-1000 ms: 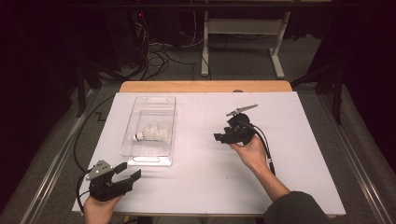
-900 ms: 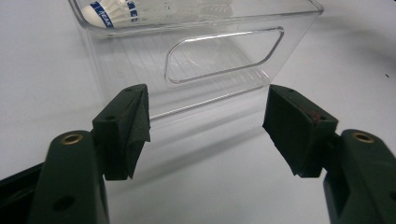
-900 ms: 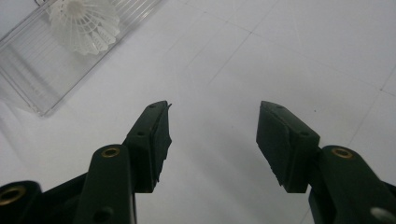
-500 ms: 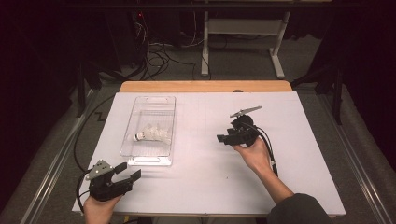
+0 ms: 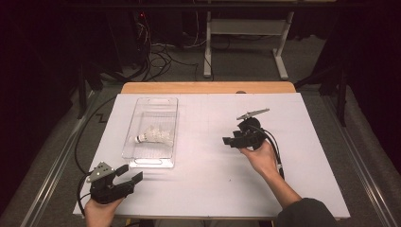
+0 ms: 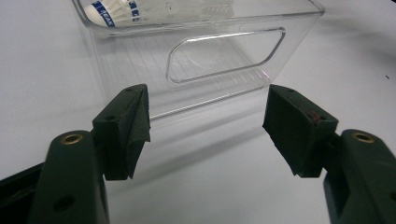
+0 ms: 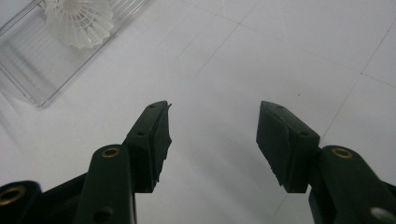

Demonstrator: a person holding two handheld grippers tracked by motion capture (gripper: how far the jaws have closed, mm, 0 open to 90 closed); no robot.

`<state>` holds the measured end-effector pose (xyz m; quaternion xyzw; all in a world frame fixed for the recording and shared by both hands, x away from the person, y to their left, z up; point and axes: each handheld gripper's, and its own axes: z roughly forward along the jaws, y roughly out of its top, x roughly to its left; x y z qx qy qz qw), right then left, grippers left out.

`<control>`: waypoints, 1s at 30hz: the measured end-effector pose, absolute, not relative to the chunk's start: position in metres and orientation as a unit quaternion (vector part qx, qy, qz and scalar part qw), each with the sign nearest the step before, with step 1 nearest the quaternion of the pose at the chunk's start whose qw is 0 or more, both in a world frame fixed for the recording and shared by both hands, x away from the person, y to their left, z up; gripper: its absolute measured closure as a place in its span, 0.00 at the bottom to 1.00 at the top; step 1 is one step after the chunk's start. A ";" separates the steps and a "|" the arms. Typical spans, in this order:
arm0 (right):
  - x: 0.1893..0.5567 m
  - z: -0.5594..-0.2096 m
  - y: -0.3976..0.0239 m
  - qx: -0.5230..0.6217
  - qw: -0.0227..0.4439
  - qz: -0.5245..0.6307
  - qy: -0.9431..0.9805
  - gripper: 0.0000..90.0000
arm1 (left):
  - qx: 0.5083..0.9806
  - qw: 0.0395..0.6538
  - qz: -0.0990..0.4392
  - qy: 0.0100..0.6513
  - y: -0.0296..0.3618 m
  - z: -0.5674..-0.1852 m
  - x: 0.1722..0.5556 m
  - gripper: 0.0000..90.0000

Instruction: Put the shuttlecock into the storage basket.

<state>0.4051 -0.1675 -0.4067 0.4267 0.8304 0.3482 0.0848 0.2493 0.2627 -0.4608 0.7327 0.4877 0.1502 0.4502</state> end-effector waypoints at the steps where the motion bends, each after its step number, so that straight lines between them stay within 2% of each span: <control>1: 0.405 -0.406 -0.168 0.427 0.085 0.348 0.830 0.50 | 0.733 0.450 0.151 0.488 0.263 -0.461 0.249 0.36; 30: 0.397 -0.412 -0.192 0.443 0.087 0.350 0.820 0.50 | 0.733 0.450 0.150 0.487 0.262 -0.461 0.249 0.36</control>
